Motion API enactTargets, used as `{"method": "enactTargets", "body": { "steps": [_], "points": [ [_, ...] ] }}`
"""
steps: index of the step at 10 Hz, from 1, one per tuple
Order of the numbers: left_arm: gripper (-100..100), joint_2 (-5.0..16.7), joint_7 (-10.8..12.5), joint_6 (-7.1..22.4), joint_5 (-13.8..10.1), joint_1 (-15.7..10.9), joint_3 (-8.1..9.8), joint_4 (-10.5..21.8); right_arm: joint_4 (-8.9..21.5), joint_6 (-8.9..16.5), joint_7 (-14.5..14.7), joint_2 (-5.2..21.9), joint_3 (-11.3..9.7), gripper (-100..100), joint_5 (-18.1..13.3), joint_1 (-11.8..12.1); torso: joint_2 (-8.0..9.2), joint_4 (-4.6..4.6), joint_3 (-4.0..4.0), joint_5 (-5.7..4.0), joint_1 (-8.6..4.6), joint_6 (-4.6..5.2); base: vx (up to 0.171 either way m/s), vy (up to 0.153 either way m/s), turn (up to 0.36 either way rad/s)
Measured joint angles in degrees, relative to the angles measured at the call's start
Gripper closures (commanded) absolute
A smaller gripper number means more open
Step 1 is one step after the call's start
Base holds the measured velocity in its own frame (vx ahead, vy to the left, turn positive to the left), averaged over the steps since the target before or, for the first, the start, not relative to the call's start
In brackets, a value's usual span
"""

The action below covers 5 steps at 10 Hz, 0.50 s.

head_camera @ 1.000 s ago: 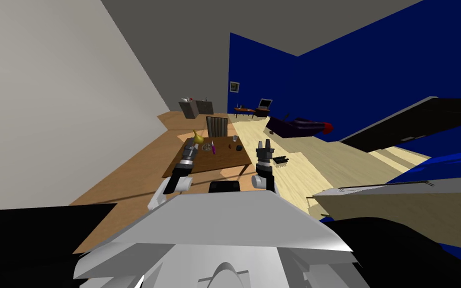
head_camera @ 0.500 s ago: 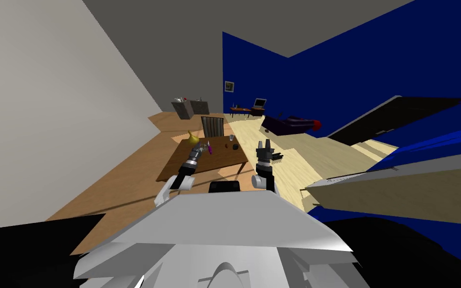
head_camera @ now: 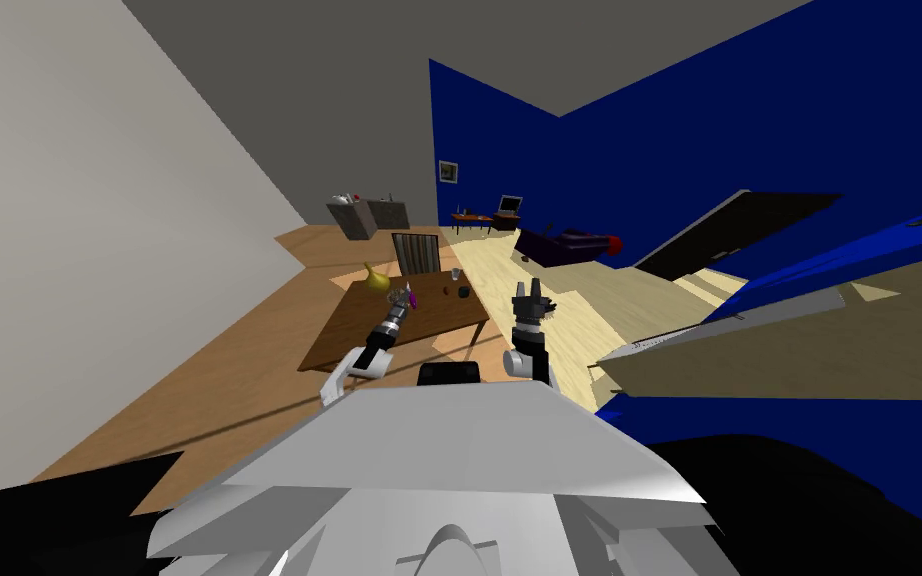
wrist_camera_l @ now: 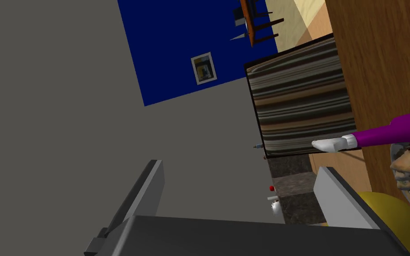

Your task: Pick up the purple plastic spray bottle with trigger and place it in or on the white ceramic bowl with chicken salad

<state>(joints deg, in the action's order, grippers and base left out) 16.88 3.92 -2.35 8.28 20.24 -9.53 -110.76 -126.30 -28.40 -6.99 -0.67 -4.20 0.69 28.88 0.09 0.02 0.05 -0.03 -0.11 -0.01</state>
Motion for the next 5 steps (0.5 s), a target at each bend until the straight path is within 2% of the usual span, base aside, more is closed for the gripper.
{"method": "enactTargets", "body": {
  "steps": [3,5],
  "points": [
    [-100,2.37,0.09,4.25,1.08,-1.7,-1.4,3.41,0.0,0.0,0.0,0.0,0.0,0,0.0,0.0,0.01,0.0,0.0,-0.01,-0.01,0.0,-0.016,-0.038,-0.094],
    [-100,3.25,-0.07,5.56,1.76,-2.45,-1.95,6.03,0.0,0.0,0.0,0.0,0.0,0,0.0,0.0,-0.04,-0.01,-0.02,0.0,0.02,-0.01,-0.006,-0.045,-0.177]
  ]
}}
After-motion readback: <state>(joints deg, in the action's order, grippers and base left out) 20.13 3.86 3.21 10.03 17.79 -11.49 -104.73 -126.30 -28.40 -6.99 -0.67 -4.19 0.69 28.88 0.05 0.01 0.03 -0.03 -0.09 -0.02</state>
